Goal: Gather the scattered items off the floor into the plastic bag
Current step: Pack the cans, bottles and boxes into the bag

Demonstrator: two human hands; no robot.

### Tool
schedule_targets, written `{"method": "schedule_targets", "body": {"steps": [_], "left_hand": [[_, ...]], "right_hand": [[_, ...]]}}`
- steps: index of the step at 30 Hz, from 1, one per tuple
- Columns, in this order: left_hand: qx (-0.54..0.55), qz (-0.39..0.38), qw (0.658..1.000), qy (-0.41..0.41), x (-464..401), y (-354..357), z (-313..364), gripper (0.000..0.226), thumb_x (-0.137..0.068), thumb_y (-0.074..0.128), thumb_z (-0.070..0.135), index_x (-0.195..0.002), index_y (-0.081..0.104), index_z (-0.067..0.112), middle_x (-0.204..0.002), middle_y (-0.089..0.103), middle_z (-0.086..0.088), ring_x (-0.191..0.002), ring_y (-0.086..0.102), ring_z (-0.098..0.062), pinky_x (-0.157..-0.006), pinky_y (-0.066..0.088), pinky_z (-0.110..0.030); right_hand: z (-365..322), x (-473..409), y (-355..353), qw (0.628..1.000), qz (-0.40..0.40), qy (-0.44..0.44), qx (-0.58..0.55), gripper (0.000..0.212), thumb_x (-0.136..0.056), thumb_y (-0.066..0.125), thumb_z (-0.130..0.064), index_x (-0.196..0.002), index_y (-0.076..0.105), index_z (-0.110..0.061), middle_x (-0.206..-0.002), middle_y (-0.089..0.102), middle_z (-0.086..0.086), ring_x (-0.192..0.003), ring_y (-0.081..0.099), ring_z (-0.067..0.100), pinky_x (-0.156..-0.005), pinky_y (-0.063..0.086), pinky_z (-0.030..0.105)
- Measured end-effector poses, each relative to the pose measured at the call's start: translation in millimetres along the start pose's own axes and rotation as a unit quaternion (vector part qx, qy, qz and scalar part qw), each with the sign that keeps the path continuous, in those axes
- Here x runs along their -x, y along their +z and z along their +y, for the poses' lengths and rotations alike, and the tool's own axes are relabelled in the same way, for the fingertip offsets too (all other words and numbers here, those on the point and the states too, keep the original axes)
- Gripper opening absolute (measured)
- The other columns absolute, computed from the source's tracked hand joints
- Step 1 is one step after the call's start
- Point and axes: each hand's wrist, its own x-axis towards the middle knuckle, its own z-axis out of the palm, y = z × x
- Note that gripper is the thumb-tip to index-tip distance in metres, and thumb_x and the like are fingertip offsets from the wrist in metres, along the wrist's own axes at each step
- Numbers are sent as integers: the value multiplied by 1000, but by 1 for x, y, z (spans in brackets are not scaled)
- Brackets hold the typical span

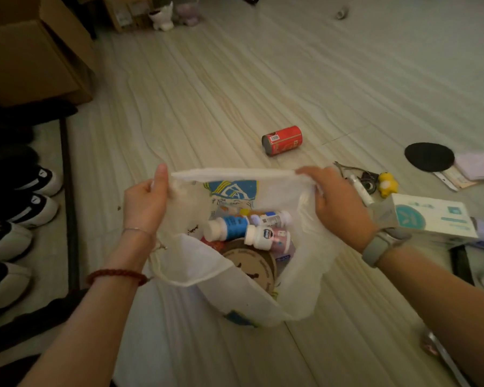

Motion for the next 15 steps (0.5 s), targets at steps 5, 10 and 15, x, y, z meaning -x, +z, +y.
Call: {"method": "schedule_targets", "body": {"steps": [5,10,15], "left_hand": [[-122,-66,987,-85,-20,33,-44,51,-90,48,43,-57,54,5,-73,59,-25,-80,59,-37,-72,45,-35],[-9,-131,965,-227,-21,48,-60,38,-90,53,35,-90,59,-2,-93,60,-14,-85,58,-27,-76,45,-30],[152,-292,882,-337,-26,31,-73,36,-93,44,36,-96,59,3,-61,68,-9,-52,65,-19,-47,54,-23]], "right_hand": [[30,-3,36,962,-213,99,140,38,-91,41,-21,-129,44,-17,-120,43,16,-93,56,38,-76,45,41],[35,4,46,941,-268,207,-12,44,-93,42,-42,-110,57,-5,-114,42,11,-101,50,28,-90,38,34],[51,-2,50,922,-155,320,-150,26,-92,47,-9,-100,58,13,-87,57,22,-81,53,30,-67,38,30]]}}
